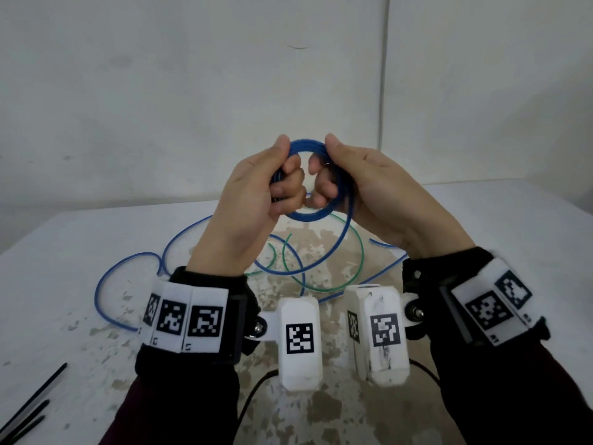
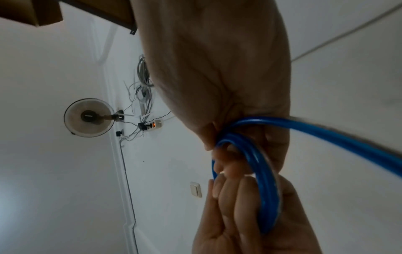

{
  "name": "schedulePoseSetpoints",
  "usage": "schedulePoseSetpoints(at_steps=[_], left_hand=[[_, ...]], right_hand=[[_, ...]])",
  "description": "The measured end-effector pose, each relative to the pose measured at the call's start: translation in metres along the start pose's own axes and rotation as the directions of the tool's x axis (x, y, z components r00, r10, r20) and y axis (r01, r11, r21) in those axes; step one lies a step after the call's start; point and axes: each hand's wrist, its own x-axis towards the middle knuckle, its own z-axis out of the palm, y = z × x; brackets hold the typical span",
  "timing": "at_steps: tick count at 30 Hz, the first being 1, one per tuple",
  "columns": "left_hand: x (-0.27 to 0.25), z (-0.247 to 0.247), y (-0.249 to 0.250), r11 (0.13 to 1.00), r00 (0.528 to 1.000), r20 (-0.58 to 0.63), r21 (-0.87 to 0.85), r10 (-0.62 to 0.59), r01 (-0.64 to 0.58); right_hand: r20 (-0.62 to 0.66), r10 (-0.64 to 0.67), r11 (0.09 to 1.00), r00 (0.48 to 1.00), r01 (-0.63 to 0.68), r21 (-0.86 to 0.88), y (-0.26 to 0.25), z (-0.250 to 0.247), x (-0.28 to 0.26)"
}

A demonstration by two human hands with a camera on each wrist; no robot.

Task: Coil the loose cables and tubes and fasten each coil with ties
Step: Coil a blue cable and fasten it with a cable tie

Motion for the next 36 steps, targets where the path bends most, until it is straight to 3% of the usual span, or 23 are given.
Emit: schedulePoseSetpoints(at_steps=[4, 11, 14, 19, 27, 32, 36], left_hand=[[-0.001, -0.001, -0.002, 0.991, 0.993, 0.067, 0.097, -0.094, 0.087], [0.0, -0.004, -0.002, 1.0, 1.0, 0.02, 0.027, -0.002, 0.001], [-0.003, -0.009, -0.004, 0.99, 0.994, 0.096, 0.139, -0.042, 0.029], [-0.005, -0.015, -0.003, 0.945, 0.993, 0.114, 0.327, -0.031, -0.008], [0.0, -0.008, -0.015, 0.757, 0.993, 0.075, 0.643, 0.09, -0.117], [0.002, -0.008, -0.014, 0.793, 0.967, 0.026, 0.566, 0.253, -0.223], [0.004, -0.004, -0.012, 0.84, 0.927, -0.102, 0.467, 0.36, -0.275]], right_hand=[[-0.002, 0.007, 0.997, 1.0, -0.007, -0.082, 0.0, -0.001, -0.002], [-0.037, 0.024, 0.999, 0.999, -0.025, -0.039, 0.003, -0.005, 0.002], [-0.056, -0.006, 0.987, 0.998, -0.003, -0.158, 0.003, -0.01, 0.0], [-0.033, -0.015, 0.944, 0.999, 0.003, -0.331, 0.001, -0.013, -0.003], [-0.073, -0.024, 0.928, 0.997, -0.005, -0.371, 0.008, -0.007, -0.003], [-0.082, -0.03, 0.968, 0.996, 0.008, -0.251, 0.008, -0.002, 0.001], [-0.041, -0.014, 0.989, 0.999, 0.008, -0.149, 0.001, -0.005, -0.001]])
